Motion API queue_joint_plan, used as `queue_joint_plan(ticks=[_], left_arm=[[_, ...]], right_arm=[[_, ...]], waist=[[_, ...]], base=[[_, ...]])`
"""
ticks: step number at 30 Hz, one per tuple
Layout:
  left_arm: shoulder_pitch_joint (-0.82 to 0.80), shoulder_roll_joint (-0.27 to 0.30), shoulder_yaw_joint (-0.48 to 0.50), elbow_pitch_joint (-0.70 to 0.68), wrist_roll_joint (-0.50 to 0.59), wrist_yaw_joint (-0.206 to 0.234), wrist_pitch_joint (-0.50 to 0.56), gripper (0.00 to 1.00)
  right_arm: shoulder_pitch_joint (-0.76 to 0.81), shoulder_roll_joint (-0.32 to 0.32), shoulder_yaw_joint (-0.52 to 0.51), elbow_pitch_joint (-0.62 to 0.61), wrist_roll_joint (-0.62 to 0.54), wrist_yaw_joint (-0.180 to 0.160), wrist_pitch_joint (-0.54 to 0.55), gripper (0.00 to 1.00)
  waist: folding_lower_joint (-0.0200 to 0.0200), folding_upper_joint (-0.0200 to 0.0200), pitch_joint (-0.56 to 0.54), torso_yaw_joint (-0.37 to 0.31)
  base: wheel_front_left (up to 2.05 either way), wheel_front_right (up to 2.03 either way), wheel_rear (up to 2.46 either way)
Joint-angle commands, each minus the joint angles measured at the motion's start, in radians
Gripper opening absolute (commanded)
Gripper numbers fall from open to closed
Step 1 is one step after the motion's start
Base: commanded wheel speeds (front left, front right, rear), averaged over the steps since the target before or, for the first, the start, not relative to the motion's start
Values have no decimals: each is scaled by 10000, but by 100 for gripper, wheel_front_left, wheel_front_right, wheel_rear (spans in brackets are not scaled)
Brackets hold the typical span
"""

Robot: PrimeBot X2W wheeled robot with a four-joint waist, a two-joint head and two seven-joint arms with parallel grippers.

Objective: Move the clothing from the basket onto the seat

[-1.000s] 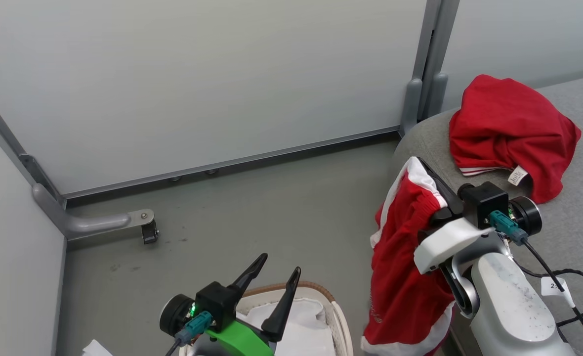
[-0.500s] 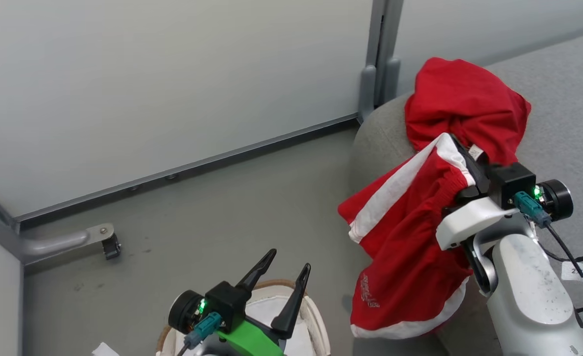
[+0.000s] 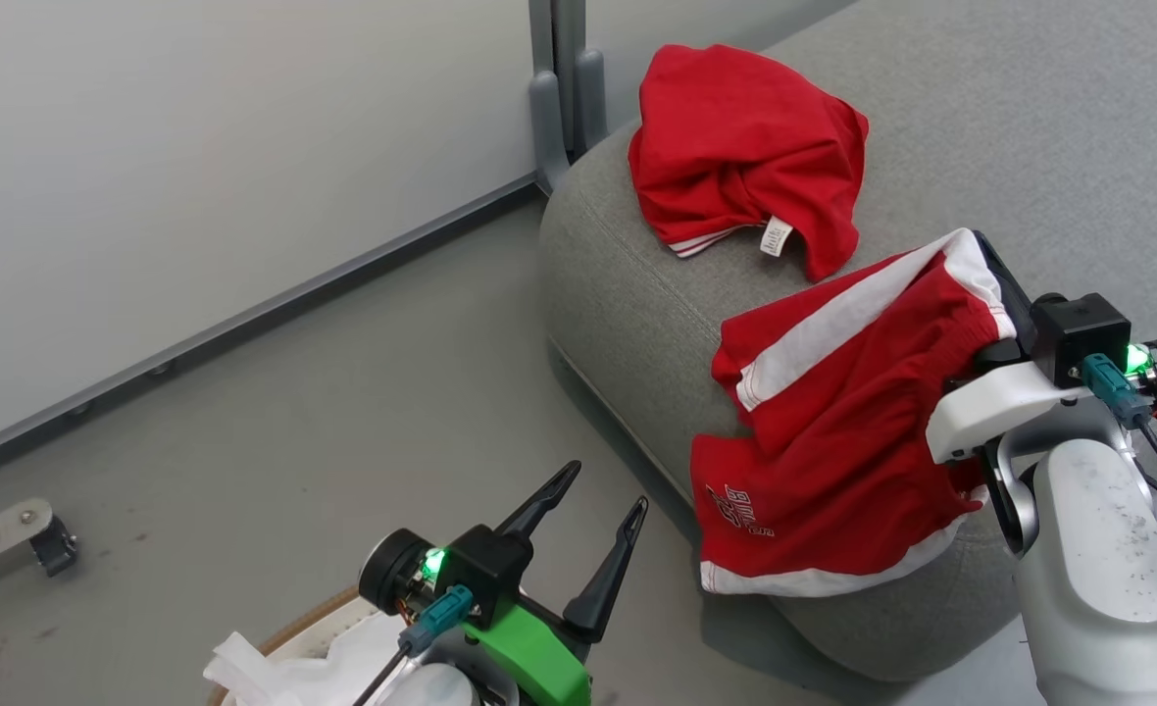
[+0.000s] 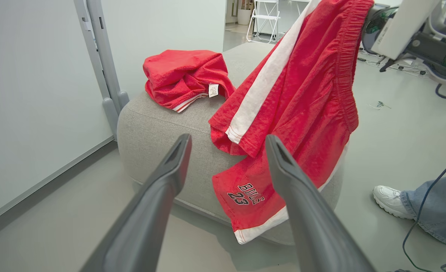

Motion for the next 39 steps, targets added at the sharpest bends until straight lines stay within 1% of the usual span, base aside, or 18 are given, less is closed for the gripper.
queue_joint_plan(ticks=[1, 5, 9, 13, 14, 15, 16, 18, 22, 25, 27, 30, 35, 39], left_arm=[[-153, 76, -10, 71, 2, -36, 6, 100], [-260, 152, -110, 131, -58, -54, 6, 100], [-195, 234, -59, 171, -136, -58, 6, 100], [-546, 438, -191, 41, -23, -68, 27, 100], [-598, 466, -225, 11, -11, -69, 55, 100], [-743, 502, -259, -72, -60, -72, 126, 100], [-859, 541, -294, -139, -50, -72, 150, 100], [-1038, 614, -380, -280, 2, -75, 221, 100], [-1427, 682, -627, -611, 9, -78, 416, 100], [-1772, 861, -754, -938, 25, -80, 593, 100], [-1960, 947, -776, -1135, 73, -74, 706, 100], [-2155, 1070, -713, -1403, 106, -14, 892, 100], [-2337, 1391, -688, -1814, 270, 98, 1198, 100], [-2289, 1588, -606, -2035, 260, 203, 1336, 100]], right_arm=[[-74, 16, 58, -14, -104, -14, -23, 0], [-385, -132, 169, 110, -133, -14, -23, 0], [-1114, -304, 576, 439, -207, -14, -23, 0], [-2930, -932, 909, 896, -132, -14, 54, 0], [-3328, -1131, 918, 966, -120, -14, 94, 0], [-4253, -1604, 963, 1154, -141, -14, 254, 0], [-4764, -1820, 988, 1240, -151, -14, 367, 0], [-5672, -2304, 874, 1386, -4, -14, 578, 0], [-7313, -3528, 522, 1865, -38, -14, 1115, 0], [-8227, -4093, 388, 2197, -167, -14, 1379, 0], [-8632, -4387, 360, 2408, -279, -14, 1291, 0], [-8881, -4456, 278, 2932, -396, -14, 1093, 0], [-8355, -4109, -422, 4201, -591, -14, 633, 0], [-7761, -3778, -1064, 5202, -948, -14, 316, 0]], waist=[[0, -1, 535, -432], [0, -1, 698, -443], [0, -1, 898, -412], [0, -1, 1570, 82], [0, -1, 1698, 190], [0, -1, 1974, 441], [0, -1, 2122, 584], [0, -1, 2406, 864], [0, -1, 3018, 1484], [0, -1, 3542, 1814], [0, -1, 3888, 1970], [0, -1, 4353, 2096], [0, -1, 5004, 2217], [0, -1, 5258, 2232]], base=[[0, 0, 0], [0, 0, 0], [0, 0, 0], [0, 0, 0], [0, 0, 0], [0, 0, 0], [0, 0, 0], [0, 0, 0], [0, 0, 0], [0, 0, 0], [0, 0, 0], [0, 0, 0], [0, 0, 0], [0, 0, 0]])
